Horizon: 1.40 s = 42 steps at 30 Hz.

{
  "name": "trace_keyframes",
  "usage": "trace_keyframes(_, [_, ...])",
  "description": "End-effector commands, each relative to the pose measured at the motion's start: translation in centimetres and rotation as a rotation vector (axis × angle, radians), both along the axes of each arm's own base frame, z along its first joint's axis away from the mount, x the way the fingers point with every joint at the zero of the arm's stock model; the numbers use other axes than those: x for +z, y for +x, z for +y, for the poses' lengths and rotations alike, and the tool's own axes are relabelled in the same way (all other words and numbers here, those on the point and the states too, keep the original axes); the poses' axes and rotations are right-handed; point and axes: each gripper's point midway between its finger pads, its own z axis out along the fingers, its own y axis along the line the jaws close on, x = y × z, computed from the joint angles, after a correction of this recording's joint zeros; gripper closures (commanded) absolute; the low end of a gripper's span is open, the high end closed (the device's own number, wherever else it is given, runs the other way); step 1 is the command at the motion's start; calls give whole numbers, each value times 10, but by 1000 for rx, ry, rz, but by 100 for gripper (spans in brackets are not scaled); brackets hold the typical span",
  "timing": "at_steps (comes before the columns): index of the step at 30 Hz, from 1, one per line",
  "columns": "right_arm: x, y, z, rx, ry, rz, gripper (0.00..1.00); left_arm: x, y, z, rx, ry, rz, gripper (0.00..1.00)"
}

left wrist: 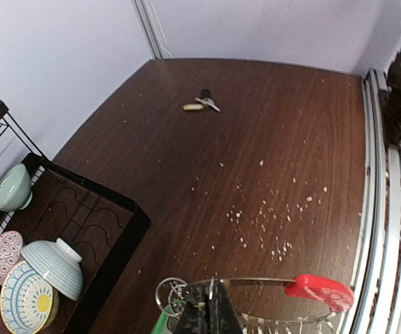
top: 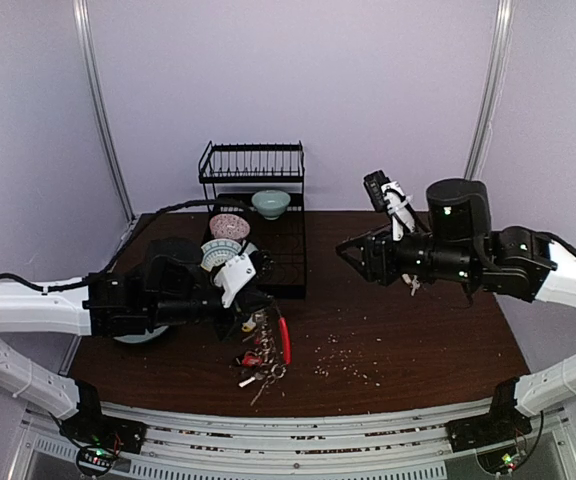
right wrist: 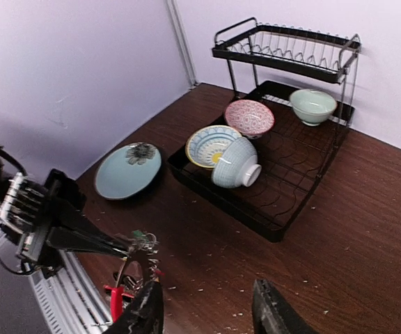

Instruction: Put the keys on the keyring

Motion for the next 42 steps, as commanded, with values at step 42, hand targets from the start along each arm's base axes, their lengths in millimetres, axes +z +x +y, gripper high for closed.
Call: trace_keyframes(42, [-90,-68,125,928,-118,-366,93,35,-53,-2,-273,109,-110,100])
